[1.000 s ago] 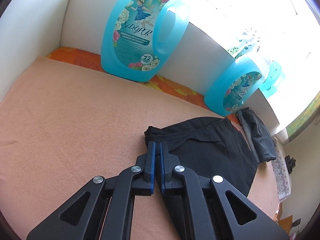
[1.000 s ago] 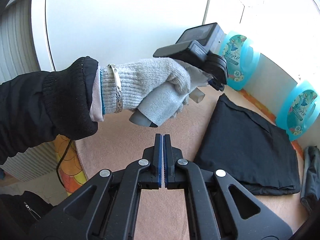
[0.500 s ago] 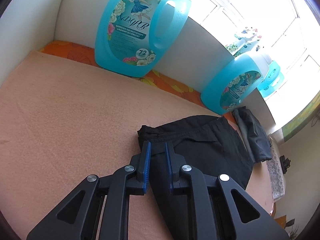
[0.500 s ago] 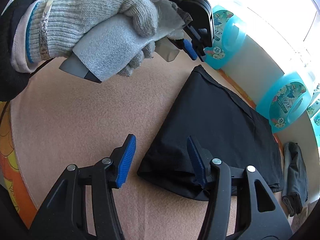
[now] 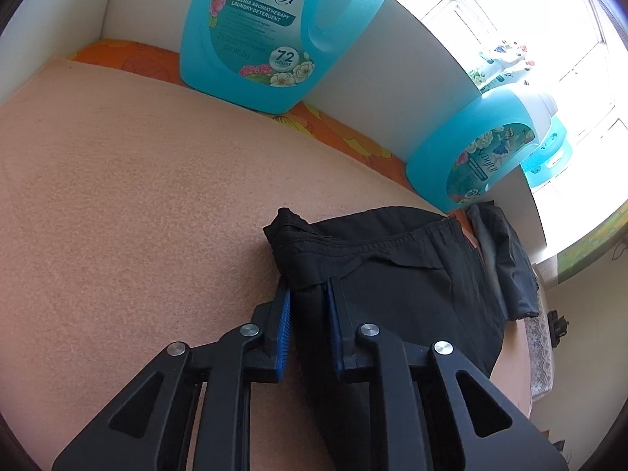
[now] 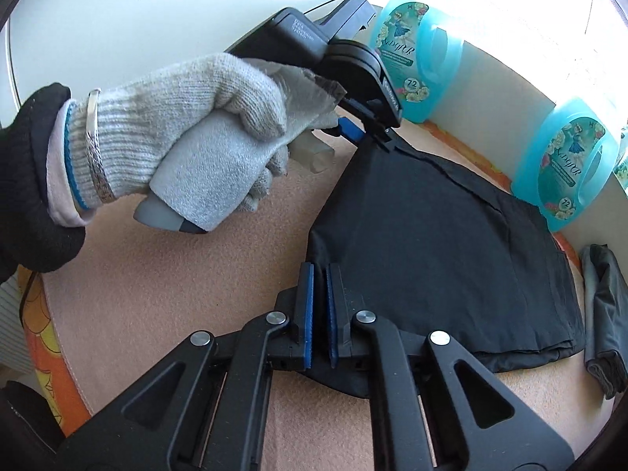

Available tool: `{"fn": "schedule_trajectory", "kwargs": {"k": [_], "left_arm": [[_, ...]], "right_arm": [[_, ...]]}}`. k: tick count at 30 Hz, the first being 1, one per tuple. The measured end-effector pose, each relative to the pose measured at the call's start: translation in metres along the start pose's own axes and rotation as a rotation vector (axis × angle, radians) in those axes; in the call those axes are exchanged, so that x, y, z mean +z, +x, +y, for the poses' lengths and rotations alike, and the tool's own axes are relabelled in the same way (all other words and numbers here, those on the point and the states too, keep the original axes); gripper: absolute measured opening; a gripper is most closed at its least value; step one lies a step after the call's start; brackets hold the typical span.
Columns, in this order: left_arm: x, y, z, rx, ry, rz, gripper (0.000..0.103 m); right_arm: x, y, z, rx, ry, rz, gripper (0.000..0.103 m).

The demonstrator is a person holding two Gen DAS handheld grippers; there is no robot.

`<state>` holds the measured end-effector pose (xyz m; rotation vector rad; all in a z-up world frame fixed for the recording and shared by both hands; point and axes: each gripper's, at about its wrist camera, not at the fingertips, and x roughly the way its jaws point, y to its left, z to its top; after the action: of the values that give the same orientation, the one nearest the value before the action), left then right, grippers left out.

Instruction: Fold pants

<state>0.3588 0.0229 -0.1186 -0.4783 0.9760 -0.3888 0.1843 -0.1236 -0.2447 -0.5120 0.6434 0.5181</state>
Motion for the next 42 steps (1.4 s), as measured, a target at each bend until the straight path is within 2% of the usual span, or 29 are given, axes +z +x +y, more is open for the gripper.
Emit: {"fn": "schedule_trajectory", "kwargs": {"k": [5, 11, 17, 21, 29, 35, 39, 42], "left_arm": [[0.009, -0.014, -0.030, 0.003, 0.067, -0.056, 0.011], [0.026, -0.025, -0.072, -0.016, 0.100, -0.098, 0.010], [0.041, -0.012, -0.131, -0.017, 0.158, -0.120, 0.010], [0.048, 0.010, -0.168, -0.015, 0.199, -0.116, 0.010], [0.054, 0.083, -0.233, -0.007, 0.258, -0.083, 0.010], [0.050, 0.134, -0.259, 0.019, 0.286, -0.065, 0.010], [0.040, 0.149, -0.273, 0.041, 0.357, -0.057, 0.010], [0.037, 0.144, -0.278, 0.054, 0.401, -0.040, 0.013]], "right_arm": [[0.002, -0.028, -0.023, 0.041, 0.069, -0.058, 0.006], [0.002, -0.059, -0.065, 0.096, 0.159, -0.122, 0.006], [-0.005, -0.088, -0.124, 0.105, 0.241, -0.184, 0.006], [-0.020, -0.100, -0.168, 0.075, 0.294, -0.204, 0.006], [-0.056, -0.097, -0.266, -0.008, 0.419, -0.180, 0.005], [-0.089, -0.067, -0.323, -0.058, 0.500, -0.099, 0.005], [-0.112, -0.040, -0.348, -0.057, 0.567, -0.049, 0.005], [-0.125, -0.028, -0.352, -0.059, 0.583, -0.024, 0.005]]}}
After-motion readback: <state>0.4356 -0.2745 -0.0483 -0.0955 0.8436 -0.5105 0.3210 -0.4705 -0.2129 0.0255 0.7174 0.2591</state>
